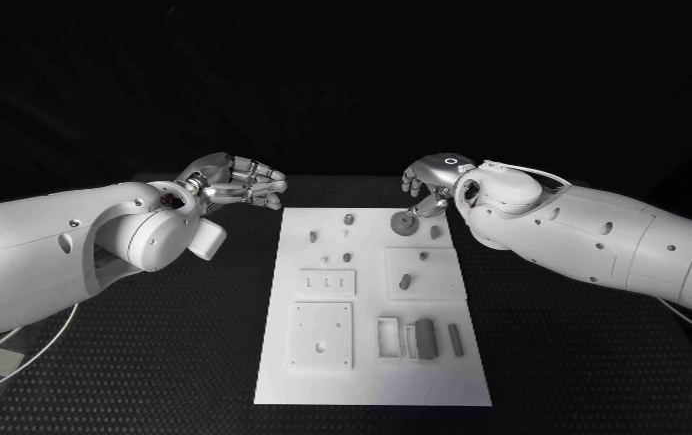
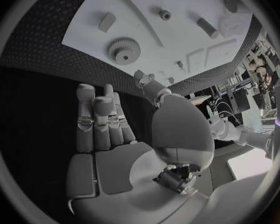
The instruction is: Assemble the parts on the task board
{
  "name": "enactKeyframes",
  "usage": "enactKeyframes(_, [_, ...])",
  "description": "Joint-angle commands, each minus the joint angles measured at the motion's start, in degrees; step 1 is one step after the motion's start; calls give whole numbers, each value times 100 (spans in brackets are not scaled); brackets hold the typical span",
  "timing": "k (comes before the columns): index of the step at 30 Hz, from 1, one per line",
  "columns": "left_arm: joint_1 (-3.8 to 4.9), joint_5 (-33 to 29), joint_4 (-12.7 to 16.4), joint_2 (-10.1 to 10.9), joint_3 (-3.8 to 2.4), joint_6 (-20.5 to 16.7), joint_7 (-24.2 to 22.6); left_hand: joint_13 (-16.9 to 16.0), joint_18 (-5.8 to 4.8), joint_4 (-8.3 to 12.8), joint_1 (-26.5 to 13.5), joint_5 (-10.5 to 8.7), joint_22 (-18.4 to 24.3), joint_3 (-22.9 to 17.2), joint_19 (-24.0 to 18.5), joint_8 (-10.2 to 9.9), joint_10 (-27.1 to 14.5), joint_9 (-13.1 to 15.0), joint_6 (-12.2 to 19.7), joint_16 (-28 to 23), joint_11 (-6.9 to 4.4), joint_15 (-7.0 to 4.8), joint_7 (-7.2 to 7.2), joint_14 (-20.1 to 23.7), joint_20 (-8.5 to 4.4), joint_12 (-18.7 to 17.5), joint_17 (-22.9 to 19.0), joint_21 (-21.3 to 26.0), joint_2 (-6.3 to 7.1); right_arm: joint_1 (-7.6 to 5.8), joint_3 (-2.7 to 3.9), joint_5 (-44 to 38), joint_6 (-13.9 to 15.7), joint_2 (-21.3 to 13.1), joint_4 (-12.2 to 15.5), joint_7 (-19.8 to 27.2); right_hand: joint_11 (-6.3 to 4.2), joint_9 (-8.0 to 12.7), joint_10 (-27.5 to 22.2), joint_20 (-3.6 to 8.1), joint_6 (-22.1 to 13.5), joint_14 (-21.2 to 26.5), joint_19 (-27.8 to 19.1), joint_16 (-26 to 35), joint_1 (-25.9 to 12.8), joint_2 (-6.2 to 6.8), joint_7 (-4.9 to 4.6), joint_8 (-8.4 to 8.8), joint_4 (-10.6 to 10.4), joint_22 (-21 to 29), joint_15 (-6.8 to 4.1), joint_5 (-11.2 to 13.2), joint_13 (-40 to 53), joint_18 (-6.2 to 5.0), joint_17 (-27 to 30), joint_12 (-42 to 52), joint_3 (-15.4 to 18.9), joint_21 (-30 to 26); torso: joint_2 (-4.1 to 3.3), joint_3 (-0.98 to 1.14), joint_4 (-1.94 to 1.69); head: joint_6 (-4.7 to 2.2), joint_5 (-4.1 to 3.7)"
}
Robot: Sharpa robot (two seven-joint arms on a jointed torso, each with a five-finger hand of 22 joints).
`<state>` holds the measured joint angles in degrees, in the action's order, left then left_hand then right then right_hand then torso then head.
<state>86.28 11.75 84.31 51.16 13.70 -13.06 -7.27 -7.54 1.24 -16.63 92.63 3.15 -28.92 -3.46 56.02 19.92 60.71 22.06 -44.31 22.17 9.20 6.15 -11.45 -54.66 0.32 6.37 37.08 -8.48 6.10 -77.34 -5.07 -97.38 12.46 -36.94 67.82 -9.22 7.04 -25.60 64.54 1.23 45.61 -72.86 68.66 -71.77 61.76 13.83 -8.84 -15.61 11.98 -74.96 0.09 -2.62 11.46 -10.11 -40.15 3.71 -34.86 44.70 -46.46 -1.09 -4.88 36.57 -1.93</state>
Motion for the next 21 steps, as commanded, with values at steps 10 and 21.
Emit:
enactKeyframes(10, [4, 33, -33, -69, -2, 112, -53, -6, 64, -3, -38, -21, -6, -35, 10, -23, 6, 4, 45, -32, 17, 10, -46, -38, 19, -44, 15, 25, 15, 133, -93, -58, -592, 248, -443, 164, 67, 15, -233, -34, -301, 78, -88, -49, 30, 108, -4, 81, -144, -100, 109, -26, -67, -489, 50, 4, -17, -53, 0, -22, -20, 16, -66])
enactKeyframes(21, [4, 42, -17, -61, -2, 42, -113, -10, 66, 0, -31, -21, -9, -43, 13, -21, 15, 7, 40, -37, 15, 8, -47, -44, 18, -44, 26, 26, 13, 239, -111, -70, -520, 355, -621, 216, 45, -49, -188, -16, -170, 68, -61, -99, 102, -19, -26, -53, -118, -109, 90, -26, -56, -489, 71, 33, -3, -30, 0, -29, -17, 54, -57])
